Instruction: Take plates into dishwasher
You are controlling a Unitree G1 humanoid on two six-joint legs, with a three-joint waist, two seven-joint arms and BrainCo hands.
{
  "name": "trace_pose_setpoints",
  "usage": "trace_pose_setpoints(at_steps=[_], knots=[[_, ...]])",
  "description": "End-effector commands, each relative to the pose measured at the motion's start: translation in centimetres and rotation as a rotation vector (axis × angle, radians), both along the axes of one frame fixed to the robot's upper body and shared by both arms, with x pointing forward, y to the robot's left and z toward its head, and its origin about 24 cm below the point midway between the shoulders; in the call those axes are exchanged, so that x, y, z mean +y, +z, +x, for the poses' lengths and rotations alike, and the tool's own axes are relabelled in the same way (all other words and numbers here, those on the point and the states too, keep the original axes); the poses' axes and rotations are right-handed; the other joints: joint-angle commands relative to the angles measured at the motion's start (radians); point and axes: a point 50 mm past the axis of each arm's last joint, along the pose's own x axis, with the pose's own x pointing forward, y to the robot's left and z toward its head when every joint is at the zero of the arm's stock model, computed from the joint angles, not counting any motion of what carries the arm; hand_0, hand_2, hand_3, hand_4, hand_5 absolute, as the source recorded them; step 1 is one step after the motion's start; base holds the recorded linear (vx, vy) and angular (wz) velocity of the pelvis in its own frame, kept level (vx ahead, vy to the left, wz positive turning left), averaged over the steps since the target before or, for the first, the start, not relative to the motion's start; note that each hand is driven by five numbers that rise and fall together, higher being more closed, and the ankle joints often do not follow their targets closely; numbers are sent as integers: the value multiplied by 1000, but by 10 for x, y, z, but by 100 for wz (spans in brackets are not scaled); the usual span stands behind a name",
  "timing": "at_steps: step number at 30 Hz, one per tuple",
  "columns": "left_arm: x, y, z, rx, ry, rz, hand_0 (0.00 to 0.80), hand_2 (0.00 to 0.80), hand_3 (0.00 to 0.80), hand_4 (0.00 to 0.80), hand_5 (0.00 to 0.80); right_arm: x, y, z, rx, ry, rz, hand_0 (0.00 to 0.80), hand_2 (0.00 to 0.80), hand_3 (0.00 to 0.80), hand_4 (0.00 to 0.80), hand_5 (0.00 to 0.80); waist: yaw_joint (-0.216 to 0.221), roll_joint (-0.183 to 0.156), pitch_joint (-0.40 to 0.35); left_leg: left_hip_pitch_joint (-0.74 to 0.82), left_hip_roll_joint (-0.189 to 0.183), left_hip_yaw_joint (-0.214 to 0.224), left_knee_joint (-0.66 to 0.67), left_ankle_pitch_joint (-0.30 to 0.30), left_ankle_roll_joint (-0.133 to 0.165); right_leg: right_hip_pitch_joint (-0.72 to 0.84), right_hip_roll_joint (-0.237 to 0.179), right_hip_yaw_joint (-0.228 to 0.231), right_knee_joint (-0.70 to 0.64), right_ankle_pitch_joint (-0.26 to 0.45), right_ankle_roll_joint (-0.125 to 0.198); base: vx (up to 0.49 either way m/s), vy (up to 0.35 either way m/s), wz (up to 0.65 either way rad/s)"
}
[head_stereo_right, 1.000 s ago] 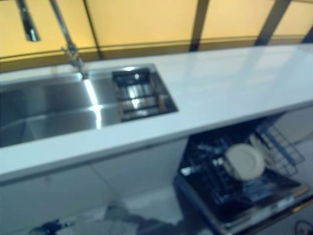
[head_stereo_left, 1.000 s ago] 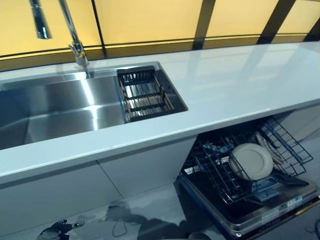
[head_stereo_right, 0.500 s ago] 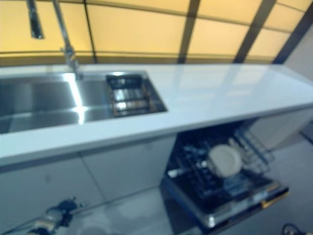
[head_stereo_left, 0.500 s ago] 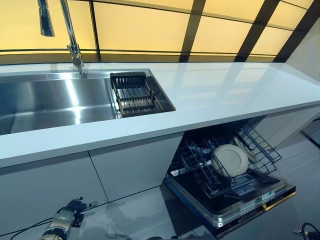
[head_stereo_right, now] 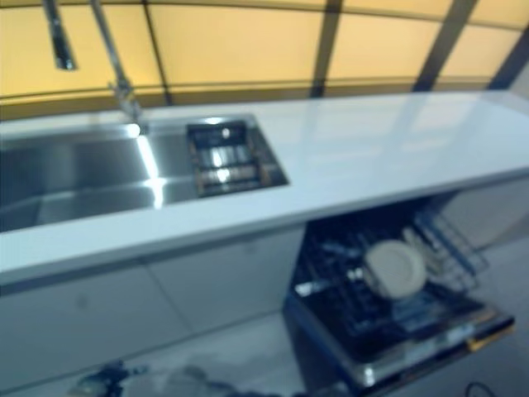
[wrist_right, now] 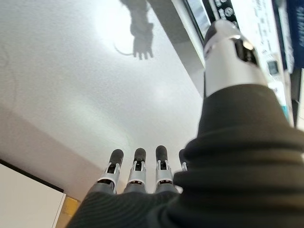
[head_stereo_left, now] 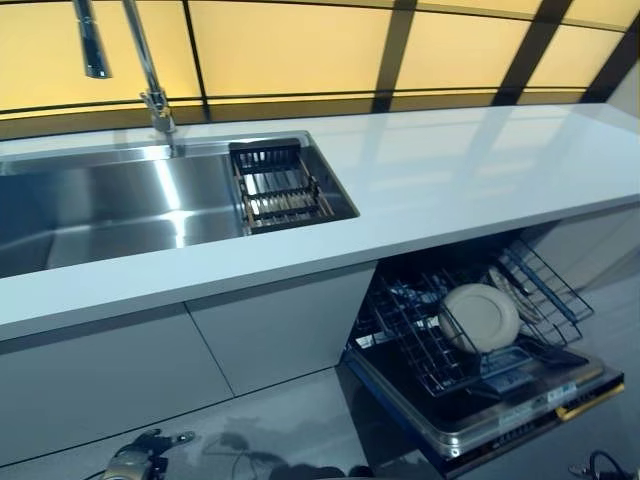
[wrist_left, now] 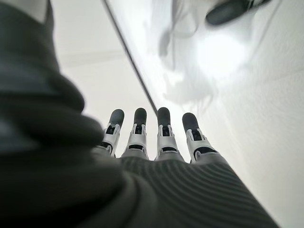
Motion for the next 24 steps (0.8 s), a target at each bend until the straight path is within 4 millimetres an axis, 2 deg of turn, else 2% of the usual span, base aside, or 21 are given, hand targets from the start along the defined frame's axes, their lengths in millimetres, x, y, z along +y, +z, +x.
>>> trace_pose_setpoints(at_steps=[1, 2, 3, 4, 5, 6, 7, 8, 9, 11, 12, 13, 14, 15, 16, 17, 18, 20, 21, 22, 24], knots=[[-6, 4, 20, -25, -11, -32, 0, 0, 0, 0, 0, -10, 9, -4, 40, -6, -95, 0, 0, 0, 0, 0, -36, 1, 76, 30, -27, -11, 126, -67, 91, -71, -21, 30, 187, -52, -31, -261, 119, -3], [-1, 6, 20, -37, -19, -23, 0, 0, 0, 0, 0, 0, -4, -14, 47, -38, -57, 0, 0, 0, 0, 0, -46, 2, 93, 27, -44, 0, 106, -69, 87, -80, -48, 51, 120, 52, 12, -232, 66, 8], [0, 7, 18, -33, -18, -25, 0, 0, 0, 0, 0, 2, -6, -17, 52, -40, -52, 0, 0, 0, 0, 0, -47, -3, 97, 53, -51, 9, 70, -62, 85, -85, -64, 46, 76, 111, 28, -260, 68, 9], [0, 6, 17, -28, -12, -31, 0, 0, 0, 0, 0, 4, -9, -19, 57, -32, -40, 0, 0, 0, 0, 0, -44, -9, 98, 66, -62, 18, 53, -62, 82, -89, -82, 32, 21, 169, 44, -223, 23, -5], [-1, 5, 15, -12, -11, -29, 0, 0, 0, 0, 0, 6, -12, -21, 38, -46, -12, 0, 0, 0, 0, 0, -35, -5, 103, 82, -62, 27, 27, -58, 75, -90, -93, -5, -29, 214, 60, -215, 14, -12], [0, 5, 14, -6, -13, -24, 0, 0, 0, 0, 0, 7, -13, -21, 33, -51, -4, 0, 0, 0, 0, 0, -35, -9, 101, 83, -67, 29, 15, -48, 74, -95, -99, -12, -36, 222, 61, -316, 58, -30], [1, 1, 1, 31, 1, -11, 0, 0, 0, 0, 0, 11, -16, -19, 29, -51, 16, 0, 0, 0, 0, 0, -19, 8, 100, 106, -60, 57, -41, -23, 66, -93, -104, -76, -30, 216, 65, -310, 52, -42], [4, -1, -8, 47, 20, -4, 0, 0, 0, 0, 0, 13, -17, -18, 32, -45, 29, 0, 0, 0, 0, 0, -9, 17, 96, 111, -57, 72, -67, -6, 66, -87, -106, -96, -13, 202, 64, -410, 47, -73], [13, 0, -18, 51, 64, 17, 0, 0, 0, 0, 0, 19, -22, -20, 32, -53, 73, 0, 0, 0, 0, 0, 0, 26, 84, 104, -57, 78, -87, 13, 73, -79, -103, -89, 26, 184, 55, -332, -2, -79], [29, 6, -24, 57, 117, 36, 0, 0, 0, 0, 0, 33, -36, -30, 25, -120, 118, 0, 0, 0, 0, 0, 13, 42, 74, 76, -49, 67, -66, 18, 87, -67, -104, -66, 110, 135, 26, -268, -49, -65], [29, 7, -24, 56, 118, 36, 0, 0, 0, 0, 0, 34, -36, -30, 25, -119, 118, 0, 0, 0, 0, 0, 12, 40, 71, 72, -51, 67, -67, 22, 87, -71, -105, -66, 109, 138, 25, -229, -135, -10], [34, 8, -28, 62, 145, 39, 0, 0, 0, 0, 0, 44, -44, -36, 37, -167, 125, 0, 0, 0, 0, 0, 22, 43, 69, 54, -39, 71, -19, -4, 94, -68, -120, -89, 131, 102, 10, -130, -157, 7], [35, 8, -31, 68, 156, 46, 0, 0, 0, 0, 0, 51, -49, -35, 17, -182, 139, 0, 0, 0, 0, 0, 36, 44, 68, 55, -22, 86, 16, -49, 87, -60, -134, -134, 127, 65, 21, -134, -244, -8], [37, 8, -34, 75, 161, 58, 0, 0, 0, 0, 0, 53, -51, -31, -24, -152, 155, 499, 499, 499, 499, 499, 42, 44, 71, 52, -8, 95, 45, -67, 82, -48, -136, -160, 119, 48, 24, -86, -236, -35], [37, 7, -37, 77, 176, 60, 0, 0, 0, 0, 0, 55, -52, -28, -63, -194, 171, 0, 0, 0, 0, 0, 40, 42, 78, 45, -1, 99, 60, -50, 81, -51, -130, -154, 128, 43, 13, -77, -194, -43], [38, 7, -38, 75, 180, 60, 0, 0, 0, 0, 0, 56, -53, -27, -78, -203, 173, 0, 0, 0, 0, 0, 39, 43, 79, 47, 0, 94, 59, -50, 81, -53, -125, -143, 134, 36, 13, -65, -221, -46], [33, 4, -39, 69, 159, 52, 0, 0, 0, 0, 0, 57, -51, -8, -194, -128, 177, 0, 0, 0, 0, 0, 36, 46, 84, 56, 2, 88, 59, -46, 77, -48, -118, -132, 135, 23, 18, -32, -169, -40], [25, 2, -33, 51, 124, 21, 0, 0, 0, 0, 0, 54, -41, 18, -305, -104, 134, 0, 0, 0, 0, 0, 37, 54, 90, 58, 8, 92, 47, -28, 70, -38, -119, -136, 120, 19, 22, -87, -93, -21], [14, -2, -29, 34, 120, 8, 0, 0, 0, 0, 0, 59, -36, 40, -386, -79, 138, 0, 0, 0, 0, 0, 30, 64, 97, 59, 7, 83, 37, -21, 70, -45, -111, -117, 130, 5, 21, -69, 29, -13], [9, -4, -27, 28, 115, -3, 0, 0, 0, 0, 0, 63, -33, 53, -416, -53, 130, 0, 0, 0, 0, 0, 25, 69, 97, 59, 2, 80, 27, -11, 68, -54, -111, -107, 137, 1, 20, -26, 49, -20], [-1, -7, -23, 14, 102, -20, 0, 0, 0, 0, 0, 67, -30, 65, -391, 38, 78, 0, 0, 0, 0, 0, 15, 83, 100, 66, 1, 85, 17, 0, 65, -60, -116, -103, 148, -8, 22, 9, 46, -19]])
